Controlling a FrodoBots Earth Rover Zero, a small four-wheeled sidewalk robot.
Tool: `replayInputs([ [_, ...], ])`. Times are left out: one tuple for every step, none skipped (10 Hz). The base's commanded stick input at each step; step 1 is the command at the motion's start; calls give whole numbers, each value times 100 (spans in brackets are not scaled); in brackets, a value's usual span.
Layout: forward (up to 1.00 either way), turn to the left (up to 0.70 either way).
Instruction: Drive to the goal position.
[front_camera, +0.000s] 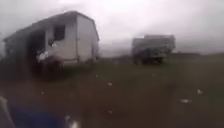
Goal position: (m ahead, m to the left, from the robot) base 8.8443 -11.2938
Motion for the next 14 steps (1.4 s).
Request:
replayInputs([
  [70, -35],
  [70, -35],
  [70, -35],
  [70, -15],
  [70, 0],
  [70, 0],
  [70, 0],
  [70, 0],
  [70, 0],
  [70, 0],
  [70, 0],
  [70, 0],
  [70, 0],
  [70, 0],
])
